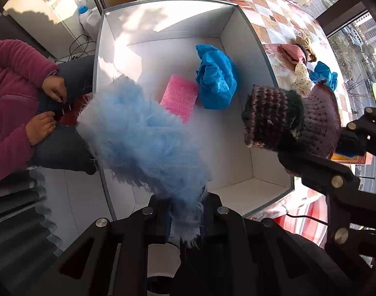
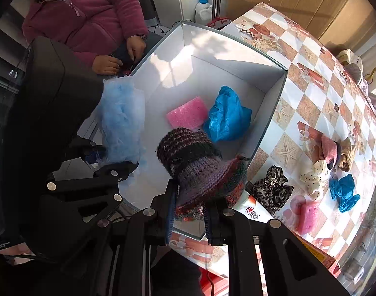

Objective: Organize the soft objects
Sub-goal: 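Lower the fluffy scrunchie and knit hat into the box and open both tools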

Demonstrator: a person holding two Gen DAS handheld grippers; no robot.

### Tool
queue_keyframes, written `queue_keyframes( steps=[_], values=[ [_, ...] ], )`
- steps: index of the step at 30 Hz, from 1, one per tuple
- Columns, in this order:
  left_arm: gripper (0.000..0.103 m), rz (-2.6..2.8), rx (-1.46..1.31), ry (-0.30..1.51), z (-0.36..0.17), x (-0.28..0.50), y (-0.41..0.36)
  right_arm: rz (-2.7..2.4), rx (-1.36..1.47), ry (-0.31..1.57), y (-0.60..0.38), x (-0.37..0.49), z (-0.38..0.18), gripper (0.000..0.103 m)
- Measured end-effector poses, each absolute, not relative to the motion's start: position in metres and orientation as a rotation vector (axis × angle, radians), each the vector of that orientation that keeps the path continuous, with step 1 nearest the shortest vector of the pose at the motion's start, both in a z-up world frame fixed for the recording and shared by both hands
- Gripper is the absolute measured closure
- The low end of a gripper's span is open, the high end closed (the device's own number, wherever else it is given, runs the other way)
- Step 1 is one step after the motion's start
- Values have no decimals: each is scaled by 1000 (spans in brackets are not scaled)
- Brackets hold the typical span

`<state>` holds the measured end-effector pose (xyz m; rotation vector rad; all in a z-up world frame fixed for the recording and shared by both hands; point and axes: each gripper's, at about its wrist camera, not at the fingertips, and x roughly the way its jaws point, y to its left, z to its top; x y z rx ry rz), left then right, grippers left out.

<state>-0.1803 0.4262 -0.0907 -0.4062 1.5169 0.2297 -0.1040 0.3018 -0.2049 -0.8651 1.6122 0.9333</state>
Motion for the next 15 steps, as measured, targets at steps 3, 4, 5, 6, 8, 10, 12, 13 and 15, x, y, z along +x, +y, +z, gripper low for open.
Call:
queue_keyframes(
  steps=[3,4,5,6,8,10,12,13,15],
  values=[
    [84,227,-404,1529,-97,-176,429,930,-889,1604,307,-105,-210,82],
    [84,224,-405,1530,-99,-174,429,928,-893,1604,308,-105,-212,82],
    [84,220,-403,1533,-100,-173,430,927,-896,1604,309,-105,-214,82],
    [84,217,-399,1535,-101,-172,430,928,-899,1602,310,-104,-215,82],
    [84,211,-392,1540,-103,-169,429,925,-906,1601,312,-104,-218,82],
    [84,208,-392,1545,-107,-167,430,920,-910,1601,314,-103,-220,82],
    [84,208,-395,1550,-109,-166,431,913,-914,1601,314,-102,-221,82],
    [84,207,-398,1552,-111,-165,432,911,-917,1600,315,-101,-222,82],
    [84,203,-403,1553,-112,-164,433,906,-920,1599,315,-101,-223,82]
  ],
)
